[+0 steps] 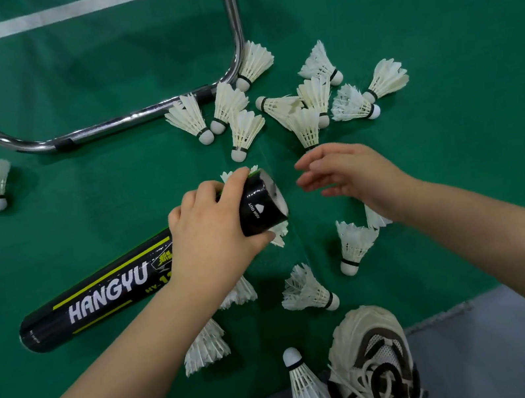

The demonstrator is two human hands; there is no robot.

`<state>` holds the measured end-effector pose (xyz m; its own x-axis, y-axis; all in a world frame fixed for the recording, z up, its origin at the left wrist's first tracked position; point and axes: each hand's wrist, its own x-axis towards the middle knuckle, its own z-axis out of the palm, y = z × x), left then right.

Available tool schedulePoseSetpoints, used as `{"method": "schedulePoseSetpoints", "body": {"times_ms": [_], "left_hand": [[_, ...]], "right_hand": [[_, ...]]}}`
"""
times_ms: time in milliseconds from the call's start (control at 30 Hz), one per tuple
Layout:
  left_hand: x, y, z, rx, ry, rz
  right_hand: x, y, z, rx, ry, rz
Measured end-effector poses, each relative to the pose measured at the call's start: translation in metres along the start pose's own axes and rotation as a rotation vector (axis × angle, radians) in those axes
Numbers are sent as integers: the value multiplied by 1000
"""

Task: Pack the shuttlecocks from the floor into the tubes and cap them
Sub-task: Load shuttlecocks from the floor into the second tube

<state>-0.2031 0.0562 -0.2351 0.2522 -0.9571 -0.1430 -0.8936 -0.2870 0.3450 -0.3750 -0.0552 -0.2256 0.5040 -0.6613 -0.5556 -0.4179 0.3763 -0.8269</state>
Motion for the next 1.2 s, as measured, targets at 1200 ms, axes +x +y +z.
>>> {"method": "schedulePoseSetpoints", "body": {"times_ms": [1200], "left_hand": [[-40, -39, -137, -394, 5, 136]], "right_hand": [[-64, -80, 116, -623, 228, -958]]}}
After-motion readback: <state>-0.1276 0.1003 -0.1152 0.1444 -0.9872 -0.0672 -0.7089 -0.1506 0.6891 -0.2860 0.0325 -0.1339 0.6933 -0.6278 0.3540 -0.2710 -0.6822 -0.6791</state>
